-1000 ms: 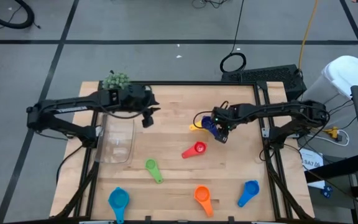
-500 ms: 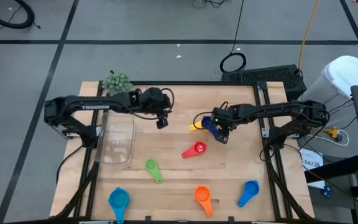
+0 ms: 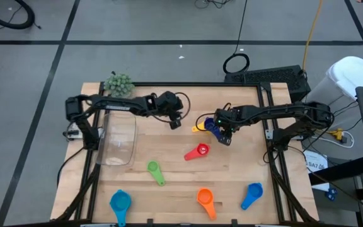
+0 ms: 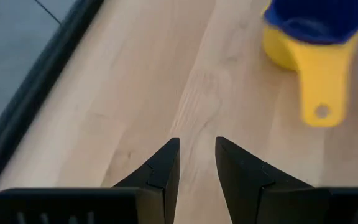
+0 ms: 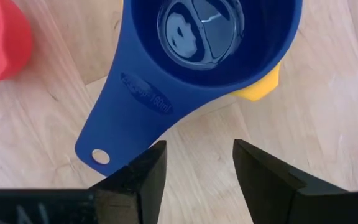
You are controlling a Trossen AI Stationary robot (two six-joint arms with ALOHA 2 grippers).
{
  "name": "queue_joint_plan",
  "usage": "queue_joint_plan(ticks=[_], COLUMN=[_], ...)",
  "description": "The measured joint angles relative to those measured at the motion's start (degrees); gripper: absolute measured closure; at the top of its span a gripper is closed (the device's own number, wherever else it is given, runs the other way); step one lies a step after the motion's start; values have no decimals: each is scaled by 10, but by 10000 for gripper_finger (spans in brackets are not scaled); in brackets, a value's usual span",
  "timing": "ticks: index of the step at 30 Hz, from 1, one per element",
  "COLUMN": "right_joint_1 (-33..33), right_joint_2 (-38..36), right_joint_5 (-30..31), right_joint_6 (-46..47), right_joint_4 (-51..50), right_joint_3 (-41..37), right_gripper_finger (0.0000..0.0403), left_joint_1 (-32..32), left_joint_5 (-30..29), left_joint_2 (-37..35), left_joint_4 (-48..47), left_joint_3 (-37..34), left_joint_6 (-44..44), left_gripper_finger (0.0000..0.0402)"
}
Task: Nest measuring cups in basket
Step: Adjust the stacked measuring cup on the table
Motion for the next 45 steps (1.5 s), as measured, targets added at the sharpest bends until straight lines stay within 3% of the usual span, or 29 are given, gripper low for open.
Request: queue_joint_plan(ticks=[11,21,27,35,41,45], right_joint_1=[0,0,0,0,4,11], right_joint_2=[0,0,0,0,0,0], right_joint_5=[-2,-2,-4,-4,-4,-4], right_joint_6=[0,0,4,14,15,15], right_joint_4=[19,20,23,27,33,32], right_joint_3=[0,0,0,0,0,0], right_gripper_finger=[227,227,227,227,227,227], left_joint_1=[-1,-10,-11,-39,-52,-49], left_joint_5=[64,73,107,107,58,72], left_joint_2=[56,113,120,128,139,139], left_joint_4=[127,178,202,208,200,219], left_joint_3=[1,1,1,1,0,0], left_joint_6=[-44,-61,-85,-89,-80,-78], left_gripper_finger=[295,295,295,295,295,295])
